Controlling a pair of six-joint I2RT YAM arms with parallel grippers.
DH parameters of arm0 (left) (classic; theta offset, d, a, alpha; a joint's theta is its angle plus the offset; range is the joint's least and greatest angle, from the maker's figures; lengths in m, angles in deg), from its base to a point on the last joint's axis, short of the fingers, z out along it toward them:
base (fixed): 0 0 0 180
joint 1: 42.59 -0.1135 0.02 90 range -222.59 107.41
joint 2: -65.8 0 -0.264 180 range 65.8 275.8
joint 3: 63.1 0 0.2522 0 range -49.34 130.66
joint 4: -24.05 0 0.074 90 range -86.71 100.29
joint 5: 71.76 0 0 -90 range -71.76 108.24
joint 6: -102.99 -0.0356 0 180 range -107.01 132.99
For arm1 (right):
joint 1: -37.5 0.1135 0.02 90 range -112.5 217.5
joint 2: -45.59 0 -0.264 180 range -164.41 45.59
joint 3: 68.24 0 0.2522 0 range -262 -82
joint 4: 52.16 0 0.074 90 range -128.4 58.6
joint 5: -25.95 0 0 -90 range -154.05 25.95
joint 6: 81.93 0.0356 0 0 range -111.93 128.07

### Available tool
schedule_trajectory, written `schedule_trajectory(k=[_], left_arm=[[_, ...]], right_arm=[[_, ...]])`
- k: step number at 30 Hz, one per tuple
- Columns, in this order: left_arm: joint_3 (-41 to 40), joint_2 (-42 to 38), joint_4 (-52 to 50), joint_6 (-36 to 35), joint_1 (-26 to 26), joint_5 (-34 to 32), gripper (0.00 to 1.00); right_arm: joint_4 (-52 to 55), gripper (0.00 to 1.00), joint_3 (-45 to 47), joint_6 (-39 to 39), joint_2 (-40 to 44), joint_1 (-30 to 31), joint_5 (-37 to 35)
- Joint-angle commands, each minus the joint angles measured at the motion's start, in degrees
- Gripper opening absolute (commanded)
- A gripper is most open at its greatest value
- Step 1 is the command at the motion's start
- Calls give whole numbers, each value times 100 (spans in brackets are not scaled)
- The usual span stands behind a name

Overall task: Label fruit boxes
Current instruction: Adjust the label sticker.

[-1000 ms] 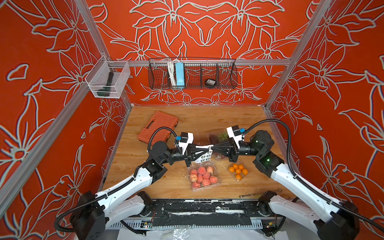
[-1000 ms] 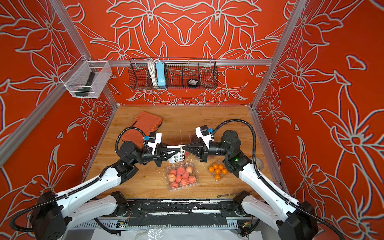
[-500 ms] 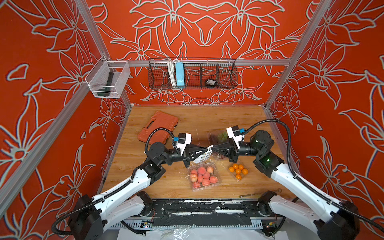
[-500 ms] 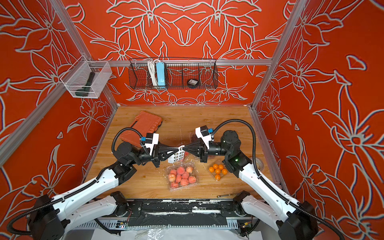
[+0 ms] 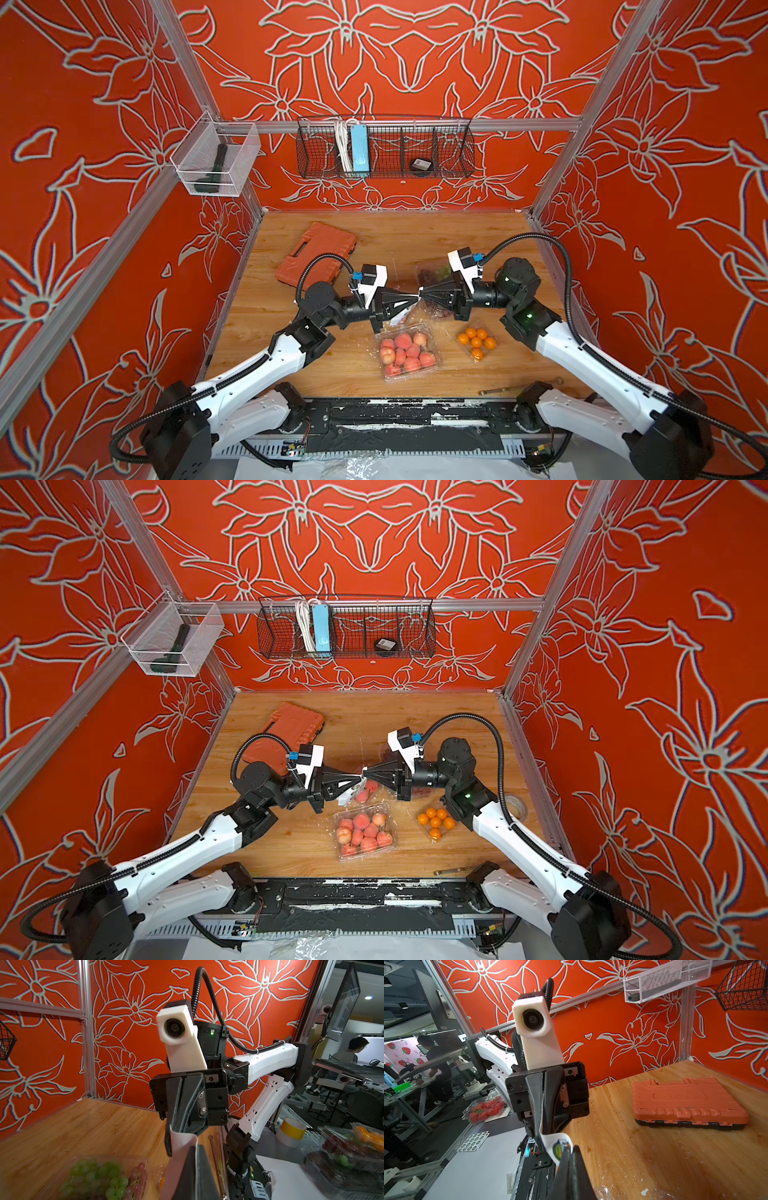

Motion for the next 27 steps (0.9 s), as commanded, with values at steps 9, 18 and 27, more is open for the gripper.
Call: schedule_trajectory(k=[9,18,27], left_arm=[[46,-3,125,54,2,-475,0],[-59,-16,142,63,-34,-565,0],[-98,-76,80,69,-34,-383,0]], right_arm=[[-86,0,-9,-138,173,69,293],[-283,0,150,23,455,72,343],[-229,0,100,24,377,73,38]])
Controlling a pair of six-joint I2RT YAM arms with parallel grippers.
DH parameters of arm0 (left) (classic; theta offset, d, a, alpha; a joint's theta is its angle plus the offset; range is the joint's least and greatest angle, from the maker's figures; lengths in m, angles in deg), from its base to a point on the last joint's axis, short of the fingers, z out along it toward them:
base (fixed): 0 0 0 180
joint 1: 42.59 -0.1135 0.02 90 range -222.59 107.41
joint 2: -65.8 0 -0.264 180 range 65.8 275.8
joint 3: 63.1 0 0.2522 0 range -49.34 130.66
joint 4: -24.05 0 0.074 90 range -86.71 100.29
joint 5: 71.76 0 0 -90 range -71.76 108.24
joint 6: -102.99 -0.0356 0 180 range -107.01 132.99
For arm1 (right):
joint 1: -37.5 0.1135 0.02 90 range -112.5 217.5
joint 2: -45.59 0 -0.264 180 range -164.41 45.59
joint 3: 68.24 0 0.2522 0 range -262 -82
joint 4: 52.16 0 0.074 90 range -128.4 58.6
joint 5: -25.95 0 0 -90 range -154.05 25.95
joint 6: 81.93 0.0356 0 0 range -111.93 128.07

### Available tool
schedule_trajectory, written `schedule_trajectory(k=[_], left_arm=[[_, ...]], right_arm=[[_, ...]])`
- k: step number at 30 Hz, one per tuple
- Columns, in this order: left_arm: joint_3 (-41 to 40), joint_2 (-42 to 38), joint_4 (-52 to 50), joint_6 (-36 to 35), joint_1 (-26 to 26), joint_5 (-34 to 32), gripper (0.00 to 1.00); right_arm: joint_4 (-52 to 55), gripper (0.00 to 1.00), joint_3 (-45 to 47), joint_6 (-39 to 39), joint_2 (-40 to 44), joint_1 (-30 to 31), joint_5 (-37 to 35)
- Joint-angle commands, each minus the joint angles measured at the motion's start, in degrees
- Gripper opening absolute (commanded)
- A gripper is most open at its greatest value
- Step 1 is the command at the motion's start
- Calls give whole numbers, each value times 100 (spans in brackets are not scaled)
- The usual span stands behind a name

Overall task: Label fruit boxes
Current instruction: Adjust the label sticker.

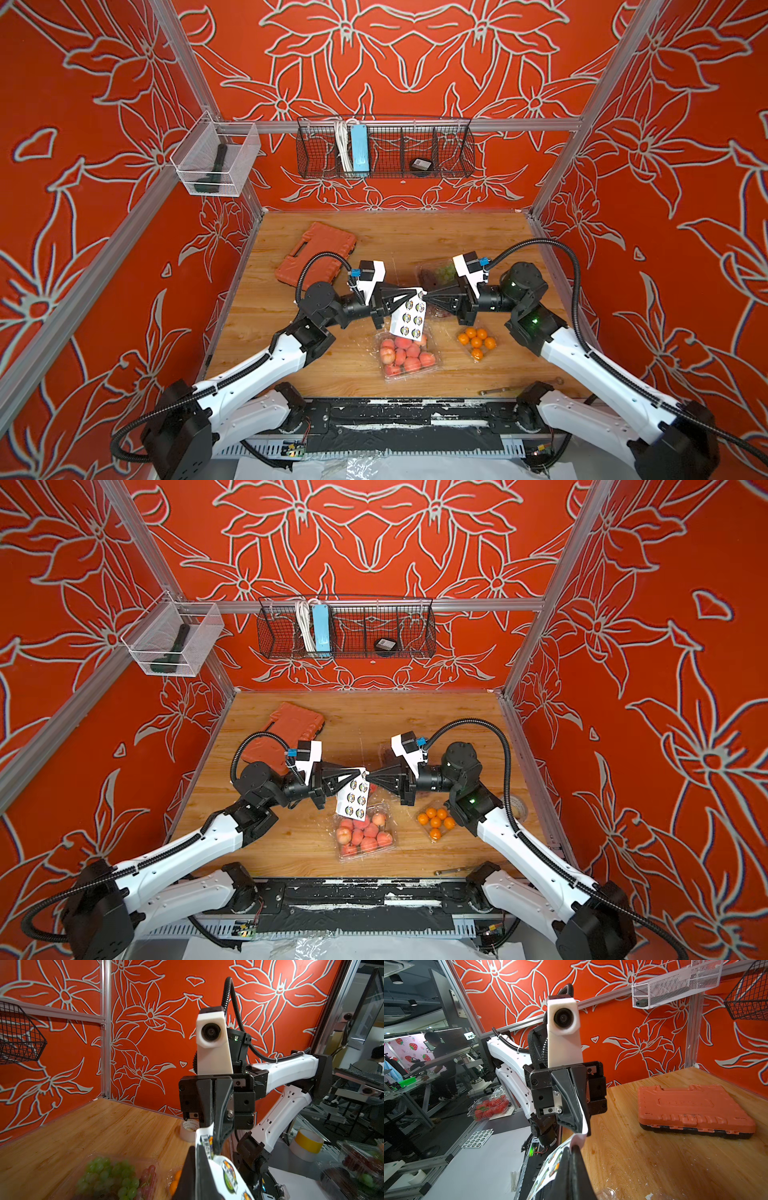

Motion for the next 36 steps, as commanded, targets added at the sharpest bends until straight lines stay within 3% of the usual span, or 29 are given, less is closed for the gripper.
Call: schedule_trajectory(k=[1,8,12,13,20,24,27,30,36], left_arm=[[-144,-113,6,28,-23,57,0],[-275,-517,-112,34,-23,133,0],[-229,-432,-134,26,-23,266,18],[-231,-424,-140,19,-23,281,19],[-184,-446,-158,5,-21,385,6],[-72,-377,-244,-8,-22,380,17],[-38,-330,-254,-10,-19,370,16],[-29,-323,-268,-10,-22,361,5],[-38,-326,-247,-6,-23,424,0]], right_arm=[[-200,0,-15,15,44,59,-150],[96,0,-47,-106,68,60,-634],[-188,0,-44,50,-83,61,-440],[-159,0,-49,28,-78,64,-448],[96,0,-71,-129,94,61,-357],[78,0,-76,-131,70,60,-215],[110,0,-79,-171,81,58,-202],[101,0,-61,-178,80,63,-176],[166,0,-62,-222,64,58,-167]])
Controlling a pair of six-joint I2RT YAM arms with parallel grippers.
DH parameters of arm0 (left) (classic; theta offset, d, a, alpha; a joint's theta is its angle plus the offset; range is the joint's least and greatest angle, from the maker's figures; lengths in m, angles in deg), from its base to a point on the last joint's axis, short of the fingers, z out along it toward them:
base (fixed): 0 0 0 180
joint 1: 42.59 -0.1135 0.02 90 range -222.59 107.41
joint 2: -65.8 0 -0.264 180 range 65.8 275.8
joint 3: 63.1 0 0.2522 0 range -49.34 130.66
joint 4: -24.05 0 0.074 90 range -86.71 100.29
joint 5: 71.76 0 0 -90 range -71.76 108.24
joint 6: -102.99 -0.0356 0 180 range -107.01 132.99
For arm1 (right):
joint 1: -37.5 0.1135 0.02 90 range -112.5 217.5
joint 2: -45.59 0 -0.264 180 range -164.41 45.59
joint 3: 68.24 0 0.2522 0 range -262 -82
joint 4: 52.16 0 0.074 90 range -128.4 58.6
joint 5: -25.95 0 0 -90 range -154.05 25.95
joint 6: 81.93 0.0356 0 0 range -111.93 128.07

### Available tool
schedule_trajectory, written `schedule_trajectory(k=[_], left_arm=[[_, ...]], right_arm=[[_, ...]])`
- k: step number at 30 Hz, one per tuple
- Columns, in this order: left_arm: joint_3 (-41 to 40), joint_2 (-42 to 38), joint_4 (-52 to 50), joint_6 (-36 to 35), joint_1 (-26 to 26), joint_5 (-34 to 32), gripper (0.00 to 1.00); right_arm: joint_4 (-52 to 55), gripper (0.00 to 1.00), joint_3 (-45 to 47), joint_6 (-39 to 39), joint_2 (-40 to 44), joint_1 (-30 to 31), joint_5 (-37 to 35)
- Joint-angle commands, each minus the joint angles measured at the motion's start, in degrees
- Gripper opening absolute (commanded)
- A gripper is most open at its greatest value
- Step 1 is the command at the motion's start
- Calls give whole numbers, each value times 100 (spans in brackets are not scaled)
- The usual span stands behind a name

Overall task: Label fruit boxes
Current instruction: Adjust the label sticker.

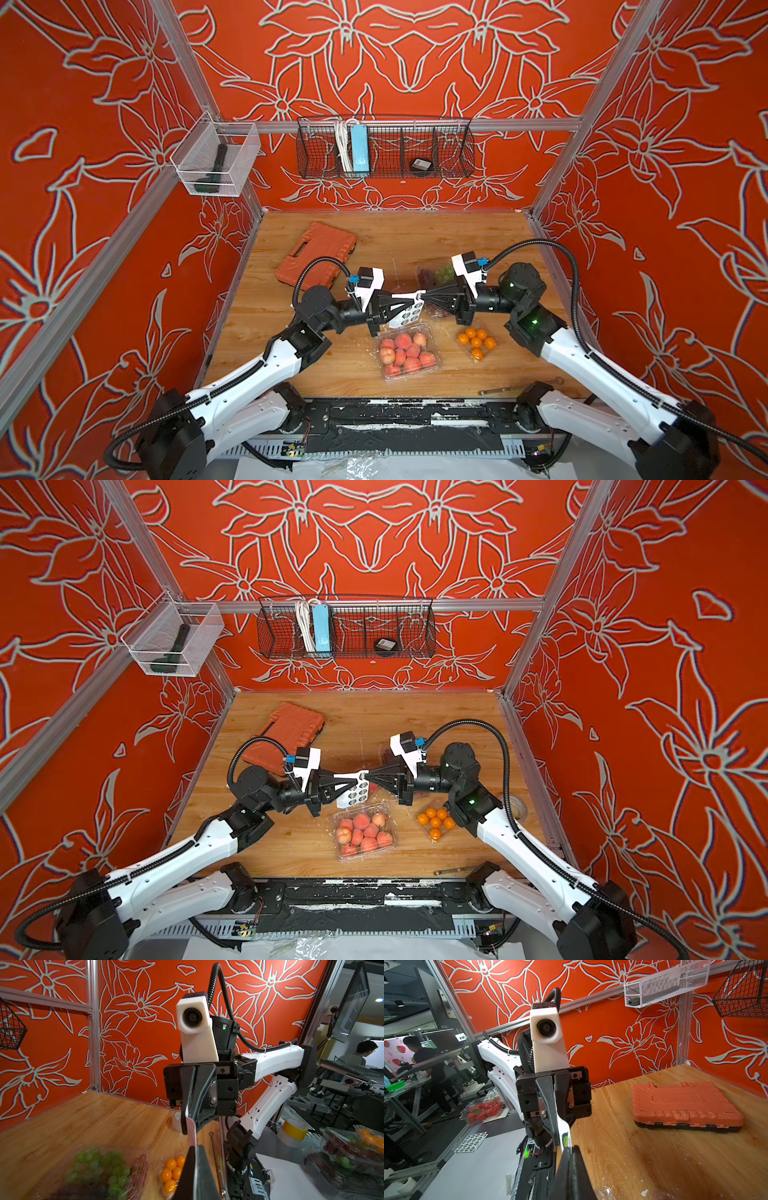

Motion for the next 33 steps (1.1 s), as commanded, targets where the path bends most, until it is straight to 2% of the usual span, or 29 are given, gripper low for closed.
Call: schedule_trajectory(k=[1,6,13,17,21,24,26,27,30,33], left_arm=[[149,2,95,8,-16,111,0],[115,-7,167,-14,-16,252,0],[124,55,107,-61,-16,5,0],[115,77,123,-89,-16,36,0],[102,62,149,-76,-14,50,0],[75,29,195,-86,-16,111,0],[69,45,255,-77,-16,134,12],[102,63,221,-77,-16,109,12],[174,81,142,-106,-25,-3,12],[202,85,81,-136,-25,22,1]], right_arm=[[21,0,-66,-119,53,3,112],[-66,11,-93,23,-27,1,113],[-268,20,-46,129,-97,4,322],[-265,13,-5,109,-10,-2,265],[-160,0,-61,48,-35,1,354],[-50,0,-67,-56,-54,3,306],[-96,0,-64,-48,-79,7,362],[-120,0,-56,-33,-79,4,395],[-46,0,-45,-98,-15,-4,354],[47,0,-32,-161,51,1,335]])
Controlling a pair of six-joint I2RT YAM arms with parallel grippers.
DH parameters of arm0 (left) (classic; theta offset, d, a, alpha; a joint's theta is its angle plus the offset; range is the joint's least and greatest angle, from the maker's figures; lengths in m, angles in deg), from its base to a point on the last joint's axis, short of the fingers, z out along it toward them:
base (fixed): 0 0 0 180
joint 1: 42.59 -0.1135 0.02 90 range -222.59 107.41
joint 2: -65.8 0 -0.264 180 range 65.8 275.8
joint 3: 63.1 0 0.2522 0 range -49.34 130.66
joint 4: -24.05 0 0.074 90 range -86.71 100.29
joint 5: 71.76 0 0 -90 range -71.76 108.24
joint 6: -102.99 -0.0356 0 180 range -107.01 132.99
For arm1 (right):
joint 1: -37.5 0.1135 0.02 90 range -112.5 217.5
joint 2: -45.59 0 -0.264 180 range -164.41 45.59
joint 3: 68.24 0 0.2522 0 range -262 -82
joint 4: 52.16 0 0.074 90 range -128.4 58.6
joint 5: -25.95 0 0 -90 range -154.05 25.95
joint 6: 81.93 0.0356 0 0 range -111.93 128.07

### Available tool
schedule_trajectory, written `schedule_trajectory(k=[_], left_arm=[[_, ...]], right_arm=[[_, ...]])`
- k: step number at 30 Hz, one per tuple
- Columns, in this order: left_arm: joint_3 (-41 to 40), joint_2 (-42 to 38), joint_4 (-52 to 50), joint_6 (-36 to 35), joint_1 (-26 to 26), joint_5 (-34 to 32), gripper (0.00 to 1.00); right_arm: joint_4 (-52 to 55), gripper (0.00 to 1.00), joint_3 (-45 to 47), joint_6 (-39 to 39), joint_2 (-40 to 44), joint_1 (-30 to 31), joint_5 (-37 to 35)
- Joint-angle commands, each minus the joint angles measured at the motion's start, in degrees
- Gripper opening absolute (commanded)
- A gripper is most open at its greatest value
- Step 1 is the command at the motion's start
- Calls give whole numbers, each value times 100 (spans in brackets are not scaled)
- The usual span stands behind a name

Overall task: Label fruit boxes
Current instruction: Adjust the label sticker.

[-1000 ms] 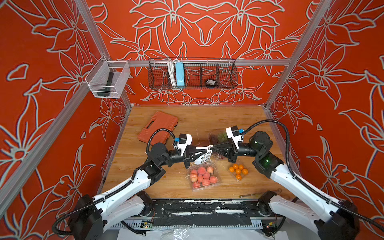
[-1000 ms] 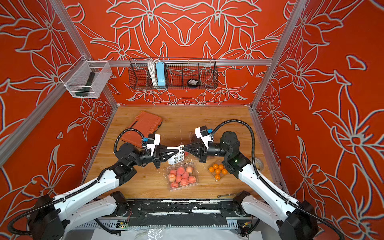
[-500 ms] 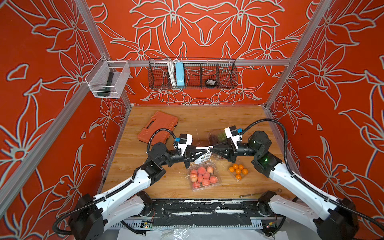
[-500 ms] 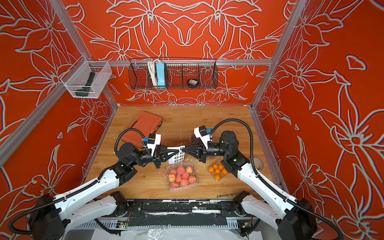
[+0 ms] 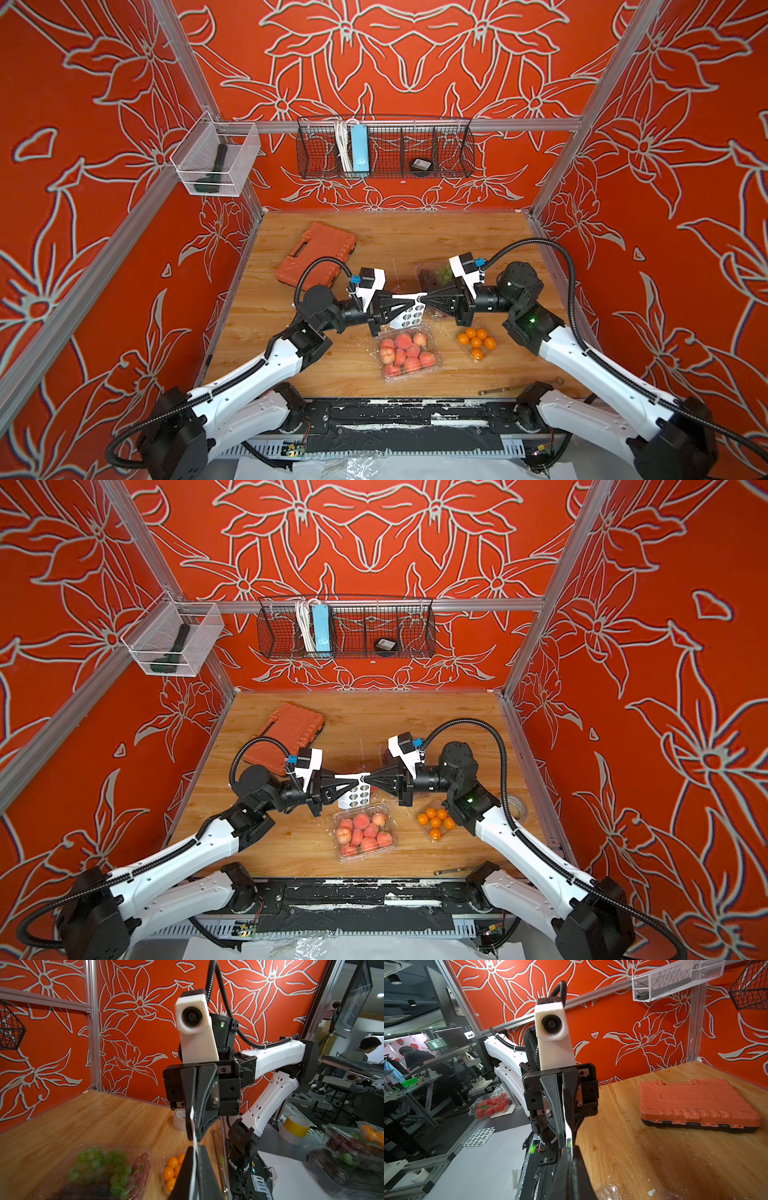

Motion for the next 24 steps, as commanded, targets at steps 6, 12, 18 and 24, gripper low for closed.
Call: schedule_trajectory(k=[6,12,18,24], left_arm=[[212,9,105,-47,-25,148,3],[229,9,108,-55,-30,414,0],[247,272,92,-102,-25,351,0],[194,202,74,-42,-64,-41,0]], right_arm=[[70,0,-47,-200,64,7,154],[-3,0,-55,-181,-43,7,145],[-451,0,-36,116,-217,24,354],[-323,0,13,48,-56,27,481]])
